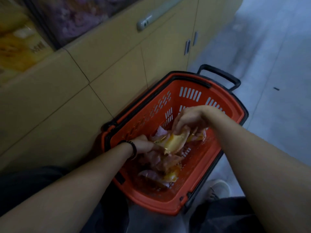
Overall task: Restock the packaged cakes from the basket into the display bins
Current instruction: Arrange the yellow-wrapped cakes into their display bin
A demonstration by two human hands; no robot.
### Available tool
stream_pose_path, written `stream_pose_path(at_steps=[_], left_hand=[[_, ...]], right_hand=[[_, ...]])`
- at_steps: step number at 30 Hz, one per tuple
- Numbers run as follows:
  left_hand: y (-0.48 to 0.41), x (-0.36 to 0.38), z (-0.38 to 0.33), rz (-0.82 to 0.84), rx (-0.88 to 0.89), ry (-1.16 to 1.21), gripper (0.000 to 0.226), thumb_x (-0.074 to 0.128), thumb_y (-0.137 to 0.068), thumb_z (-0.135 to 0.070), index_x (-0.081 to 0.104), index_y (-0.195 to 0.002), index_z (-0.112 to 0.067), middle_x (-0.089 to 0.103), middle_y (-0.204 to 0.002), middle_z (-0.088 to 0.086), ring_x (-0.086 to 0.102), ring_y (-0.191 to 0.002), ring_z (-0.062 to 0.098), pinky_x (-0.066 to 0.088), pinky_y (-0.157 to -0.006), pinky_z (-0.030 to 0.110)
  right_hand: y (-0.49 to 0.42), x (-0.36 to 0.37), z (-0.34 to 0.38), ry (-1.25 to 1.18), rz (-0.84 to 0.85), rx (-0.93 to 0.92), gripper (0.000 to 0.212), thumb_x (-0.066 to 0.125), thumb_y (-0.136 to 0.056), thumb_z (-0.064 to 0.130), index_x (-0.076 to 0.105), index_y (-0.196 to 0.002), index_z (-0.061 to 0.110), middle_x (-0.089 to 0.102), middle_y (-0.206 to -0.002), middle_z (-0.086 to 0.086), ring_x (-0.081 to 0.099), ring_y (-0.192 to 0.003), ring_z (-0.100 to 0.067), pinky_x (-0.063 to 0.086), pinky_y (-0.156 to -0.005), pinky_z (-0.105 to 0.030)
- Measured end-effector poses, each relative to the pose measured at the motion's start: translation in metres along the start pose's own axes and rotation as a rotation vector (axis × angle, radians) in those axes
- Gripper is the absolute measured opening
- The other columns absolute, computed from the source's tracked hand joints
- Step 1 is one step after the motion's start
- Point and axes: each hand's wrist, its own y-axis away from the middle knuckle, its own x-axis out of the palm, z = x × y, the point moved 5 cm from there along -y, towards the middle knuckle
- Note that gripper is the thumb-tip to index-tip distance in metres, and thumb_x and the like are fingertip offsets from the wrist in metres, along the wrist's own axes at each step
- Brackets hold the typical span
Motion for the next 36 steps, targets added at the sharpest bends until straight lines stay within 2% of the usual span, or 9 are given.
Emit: stream_pose_path(at_steps=[5, 8, 10, 14, 18, 21, 26, 30, 36], left_hand=[[0.044, -0.012, -0.044, 0.049, 0.054, 0.099, 0.032, 0.087, -0.077, -0.03, 0.072, -0.091, -0.005, 0.066, -0.08, 0.01, 0.062, -0.063, 0.023, 0.05, -0.051, 0.029], [0.075, -0.024, -0.067, 0.096, 0.141, 0.123, 0.043, 0.089, -0.075, -0.032, 0.073, -0.104, -0.003, 0.076, -0.091, 0.007, 0.072, -0.076, 0.02, 0.059, -0.083, 0.05], [0.091, -0.038, -0.077, -0.003, 0.217, 0.146, 0.085, 0.094, -0.066, -0.052, 0.06, -0.131, -0.009, 0.073, -0.119, -0.003, 0.071, -0.105, 0.016, 0.057, -0.096, 0.045], [0.128, -0.057, -0.093, -0.196, 0.438, 0.042, 0.086, 0.066, -0.064, -0.09, 0.07, -0.114, -0.02, 0.076, -0.109, -0.001, 0.071, -0.099, 0.018, 0.057, -0.077, 0.03], [0.153, -0.067, -0.101, -0.267, 0.623, 0.211, 0.036, 0.068, -0.1, -0.036, 0.068, -0.126, -0.012, 0.076, -0.116, 0.009, 0.074, -0.102, 0.025, 0.059, -0.095, 0.042], [0.159, -0.078, -0.097, -0.255, 0.656, 0.273, 0.081, 0.093, -0.071, -0.046, 0.061, -0.138, -0.015, 0.074, -0.126, 0.004, 0.071, -0.116, 0.024, 0.055, -0.104, 0.049], [0.171, -0.083, -0.103, -0.164, 0.708, 0.436, 0.062, 0.097, -0.069, -0.021, 0.071, -0.125, -0.012, 0.077, -0.118, 0.012, 0.075, -0.105, 0.03, 0.062, -0.08, 0.04], [0.182, -0.09, -0.103, -0.26, 0.642, 0.596, 0.074, 0.096, -0.068, -0.03, 0.061, -0.133, -0.03, 0.074, -0.12, 0.001, 0.077, -0.096, 0.027, 0.064, -0.069, 0.048], [0.191, -0.085, -0.105, -0.273, 0.606, 0.633, 0.053, 0.08, -0.081, -0.045, 0.067, -0.126, -0.019, 0.078, -0.102, 0.012, 0.074, -0.071, 0.024, 0.062, -0.064, 0.042]], right_hand=[[0.082, -0.018, 0.025, -0.036, -0.081, -0.184, 0.028, 0.08, -0.086, 0.001, 0.075, -0.114, 0.0, 0.077, -0.097, -0.015, 0.075, -0.076, -0.025, 0.06, -0.061, -0.032], [0.124, -0.027, 0.032, -0.006, -0.234, -0.323, 0.02, 0.083, -0.085, 0.009, 0.08, -0.105, 0.007, 0.079, -0.088, -0.003, 0.074, -0.071, -0.013, 0.056, -0.063, -0.024], [0.145, -0.031, 0.03, -0.05, -0.32, -0.393, 0.016, 0.086, -0.084, 0.012, 0.083, -0.1, 0.014, 0.079, -0.09, 0.0, 0.075, -0.076, -0.012, 0.058, -0.067, -0.025], [0.167, -0.029, 0.023, -0.226, -0.433, -0.544, 0.02, 0.087, -0.082, 0.008, 0.083, -0.1, 0.014, 0.076, -0.106, -0.011, 0.075, -0.098, -0.029, 0.063, -0.087, -0.04], [0.178, -0.024, 0.019, -0.299, -0.521, -0.616, 0.031, 0.088, -0.081, 0.011, 0.081, -0.11, 0.019, 0.076, -0.112, -0.011, 0.075, -0.102, -0.027, 0.063, -0.091, -0.043], [0.182, -0.02, 0.021, -0.278, -0.615, -0.66, 0.051, 0.092, -0.077, 0.014, 0.074, -0.123, 0.026, 0.076, -0.117, -0.001, 0.074, -0.104, -0.018, 0.062, -0.092, -0.041], [0.2, -0.023, 0.023, -0.296, -0.667, -0.791, 0.051, 0.09, -0.078, 0.011, 0.073, -0.123, 0.029, 0.074, -0.118, -0.001, 0.075, -0.102, -0.018, 0.065, -0.083, -0.036], [0.214, -0.028, 0.025, -0.427, -0.652, -0.937, 0.055, 0.088, -0.075, -0.001, 0.074, -0.12, 0.027, 0.074, -0.118, -0.006, 0.076, -0.103, -0.028, 0.064, -0.084, -0.044], [0.222, -0.013, 0.034, -0.447, -0.605, -1.111, 0.057, 0.083, -0.077, -0.011, 0.071, -0.122, 0.021, 0.073, -0.12, -0.012, 0.074, -0.106, -0.034, 0.062, -0.087, -0.052]])
